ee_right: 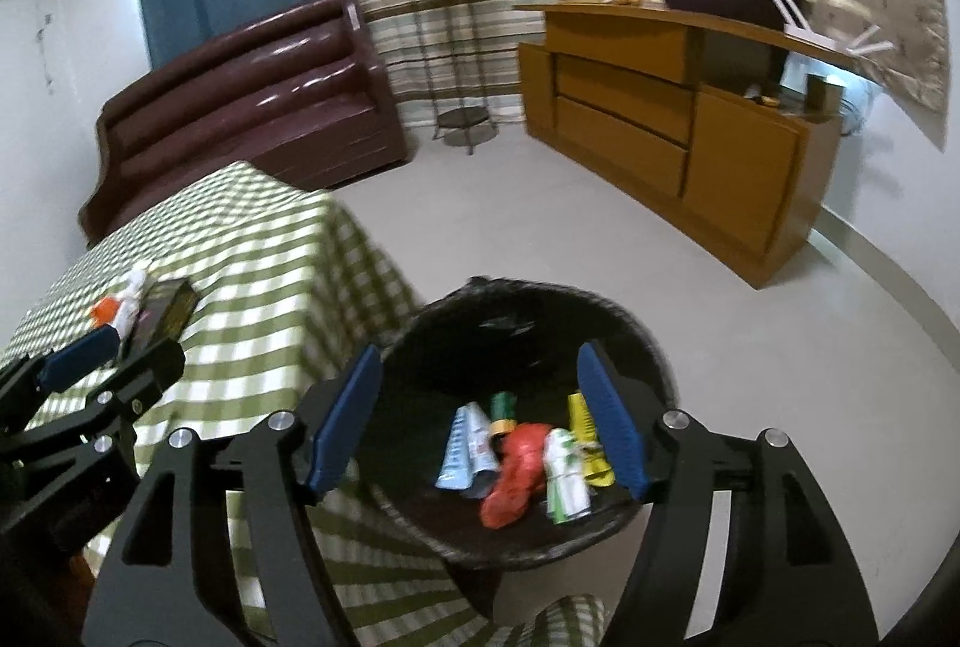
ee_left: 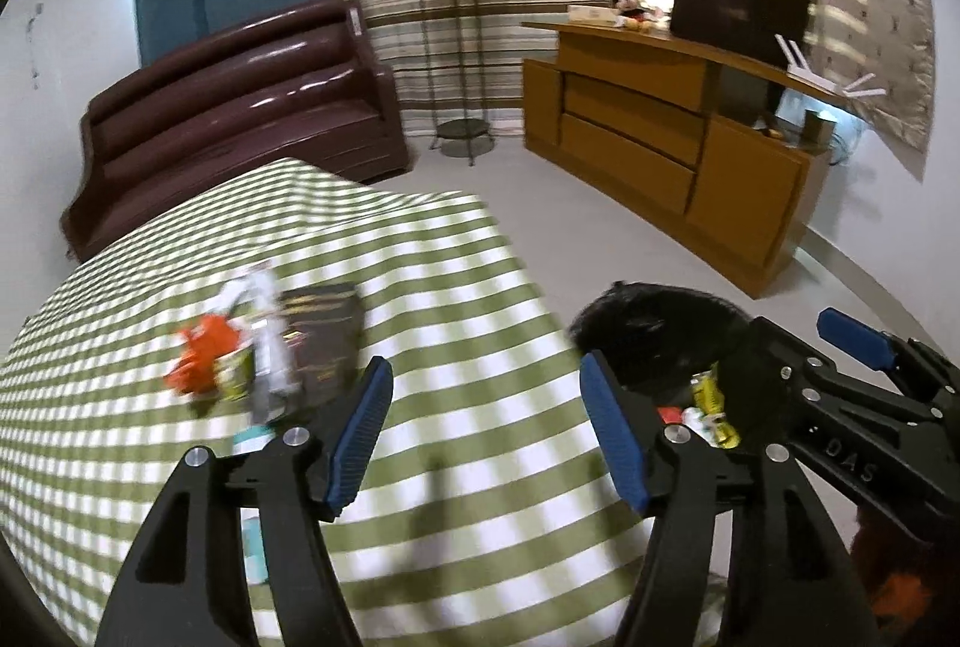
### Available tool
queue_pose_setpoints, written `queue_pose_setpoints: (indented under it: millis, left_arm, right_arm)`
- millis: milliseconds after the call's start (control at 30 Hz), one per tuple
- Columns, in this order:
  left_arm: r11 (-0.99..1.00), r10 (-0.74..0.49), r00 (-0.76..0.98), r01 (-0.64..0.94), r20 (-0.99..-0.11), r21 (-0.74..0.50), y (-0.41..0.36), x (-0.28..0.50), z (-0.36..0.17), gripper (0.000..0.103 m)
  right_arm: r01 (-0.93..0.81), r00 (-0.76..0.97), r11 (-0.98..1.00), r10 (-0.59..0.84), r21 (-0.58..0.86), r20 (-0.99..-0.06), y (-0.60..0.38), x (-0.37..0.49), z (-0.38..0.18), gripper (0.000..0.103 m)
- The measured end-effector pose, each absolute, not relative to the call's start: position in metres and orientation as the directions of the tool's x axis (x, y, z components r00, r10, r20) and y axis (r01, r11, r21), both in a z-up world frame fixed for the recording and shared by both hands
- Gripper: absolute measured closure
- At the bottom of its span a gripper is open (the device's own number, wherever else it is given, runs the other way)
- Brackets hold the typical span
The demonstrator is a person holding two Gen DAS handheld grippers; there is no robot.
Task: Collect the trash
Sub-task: 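Move back to the table and grasp the white-teal tube with the left gripper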
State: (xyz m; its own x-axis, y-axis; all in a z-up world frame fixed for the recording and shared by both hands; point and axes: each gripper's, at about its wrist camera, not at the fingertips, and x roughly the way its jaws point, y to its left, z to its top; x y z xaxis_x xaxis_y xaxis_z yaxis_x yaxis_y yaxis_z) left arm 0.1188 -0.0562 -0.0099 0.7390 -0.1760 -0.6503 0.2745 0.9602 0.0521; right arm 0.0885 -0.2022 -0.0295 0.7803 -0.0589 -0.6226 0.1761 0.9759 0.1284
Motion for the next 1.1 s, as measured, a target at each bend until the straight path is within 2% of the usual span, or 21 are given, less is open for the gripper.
queue_pose_setpoints:
  millis: [367,600,767,900,967,1000,1100]
  left_arm:
    - [0.989,-0.045,0.727,0.127,-0.685,0.070,0.018,0.108,-0.023,0.039]
    - [0.996,-0.031,0.667,0.080,-0.744,0.029,0.048,0.114,-0.037,0.040]
    - [0.996,-0.058,0.632,0.090,-0.773,-0.001,0.054,0.116,-0.042,0.050]
    - [0.994,-0.080,0.618,0.104,-0.782,-0.019,0.056,0.114,-0.047,0.063]
    - [0.994,-0.084,0.621,0.109,-0.779,-0.020,0.058,0.112,-0.046,0.073]
    - [0.993,-0.086,0.623,0.113,-0.777,-0.019,0.059,0.111,-0.046,0.082]
    - [0.991,-0.111,0.624,0.128,-0.774,-0.039,0.066,0.111,-0.045,0.088]
  right_arm:
    - [0.052,0.774,0.992,0.036,0.119,-0.632,-0.138,0.093,-0.025,0.036]
    - [0.022,0.771,0.993,0.059,0.118,-0.635,-0.119,0.096,-0.022,0.036]
    - [0.013,0.762,0.993,0.067,0.118,-0.644,-0.112,0.099,-0.025,0.036]
    - [0.005,0.757,0.993,0.071,0.115,-0.649,-0.107,0.102,-0.026,0.036]
    - [0.002,0.755,0.993,0.075,0.117,-0.651,-0.105,0.103,-0.027,0.036]
    - [0.000,0.754,0.993,0.076,0.116,-0.652,-0.104,0.103,-0.027,0.036]
    - [-0.007,0.753,0.993,0.081,0.115,-0.654,-0.099,0.105,-0.027,0.036]
